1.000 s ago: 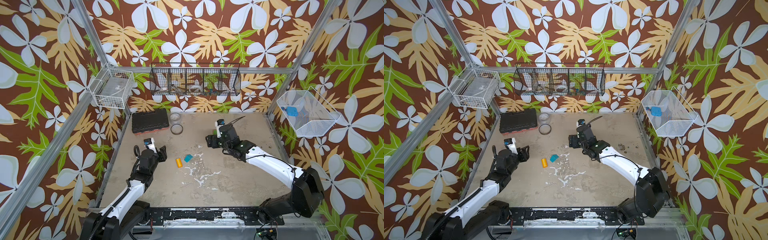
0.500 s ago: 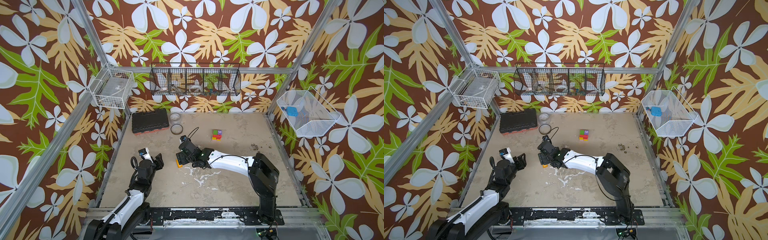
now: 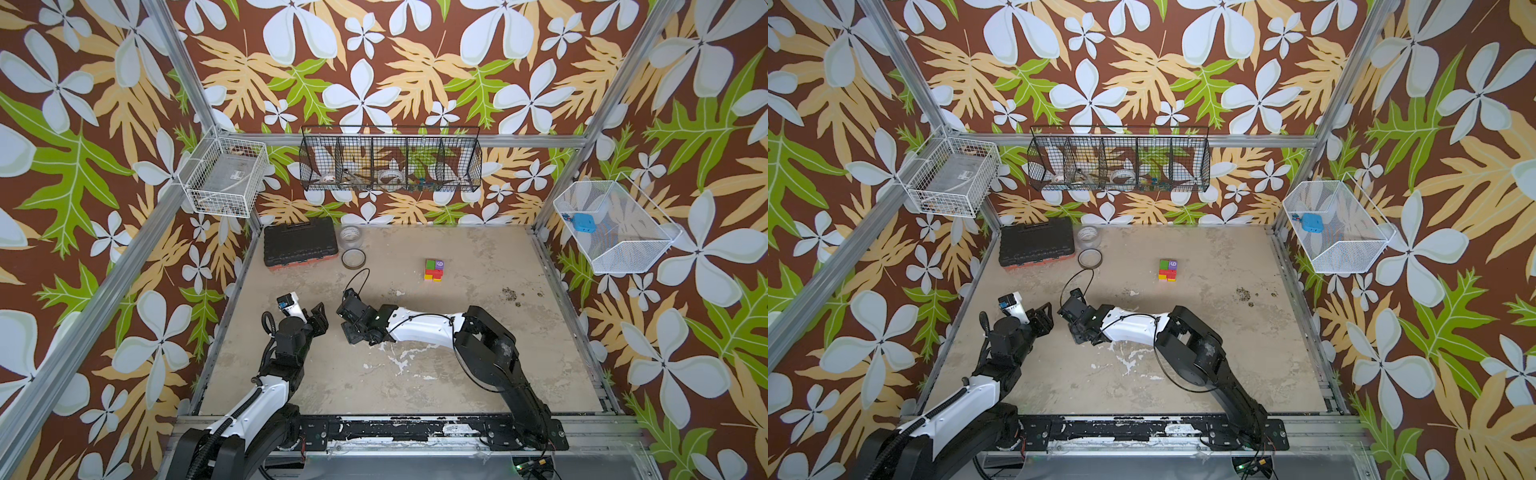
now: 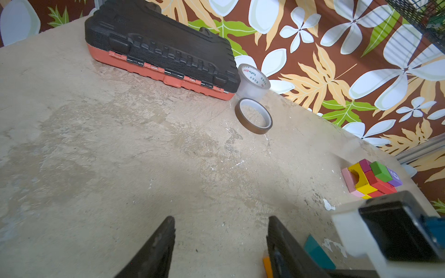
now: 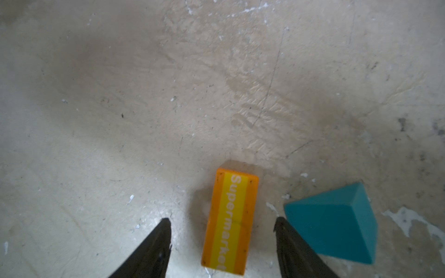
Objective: Build the wood block tower
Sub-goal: 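Lower the right gripper around the orange 'Supermarket' block and close it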
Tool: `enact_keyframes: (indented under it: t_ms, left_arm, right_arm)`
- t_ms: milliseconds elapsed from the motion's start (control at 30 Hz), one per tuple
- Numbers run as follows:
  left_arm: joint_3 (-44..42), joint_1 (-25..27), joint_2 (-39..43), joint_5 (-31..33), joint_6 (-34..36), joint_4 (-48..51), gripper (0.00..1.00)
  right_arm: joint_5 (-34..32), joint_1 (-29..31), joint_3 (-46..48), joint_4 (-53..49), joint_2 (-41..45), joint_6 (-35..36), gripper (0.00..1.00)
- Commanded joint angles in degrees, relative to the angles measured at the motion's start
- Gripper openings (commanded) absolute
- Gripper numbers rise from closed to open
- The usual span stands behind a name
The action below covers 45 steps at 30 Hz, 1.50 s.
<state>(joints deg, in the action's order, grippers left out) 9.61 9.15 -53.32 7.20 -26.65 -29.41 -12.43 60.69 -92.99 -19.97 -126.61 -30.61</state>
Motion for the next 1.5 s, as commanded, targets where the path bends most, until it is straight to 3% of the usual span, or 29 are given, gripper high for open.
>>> enact_keyframes:
  t_ms: [0, 267, 667, 967, 1200, 1333, 1467]
  left_arm:
    - [-0.2, -0.2, 0.4, -0.4, 0.0, -1.9, 0.62]
    - [-0.3, -0.1, 0.5, -0.3, 0.1, -2.0, 0.62]
    - [-0.2, -0.1, 0.2, -0.8, 0.2, -2.2, 0.62]
    - [-0.2, -0.1, 0.2, -0.9, 0.2, -2.3, 0.62]
    - [-0.3, -0.1, 0.5, -1.3, 0.3, -2.5, 0.62]
    - [-0.8, -0.1, 1.1, -1.8, 0.4, -3.0, 0.62]
    - [-1.4, -0.1, 2.4, -2.1, 0.4, -3.4, 0.62]
  right_arm:
    - [-1.9, -0.1, 0.0, -1.6, -0.8, -0.2, 0.63]
    - [-3.1, -0.1, -0.9, -3.9, -2.1, 0.2, 0.53]
    - [-8.9, -0.5, 8.5, -4.2, 4.2, -2.4, 0.54]
    - [-6.2, -3.6, 8.6, -3.5, 2.9, -3.8, 0.53]
    - [-2.6, -1.8, 8.1, -1.1, 3.4, -6.9, 0.73]
    - [-2.4, -1.6, 4.2, -2.2, 0.3, -11.6, 0.76]
    - [-6.9, -1.6, -0.2, -5.5, -3.5, -16.4, 0.8]
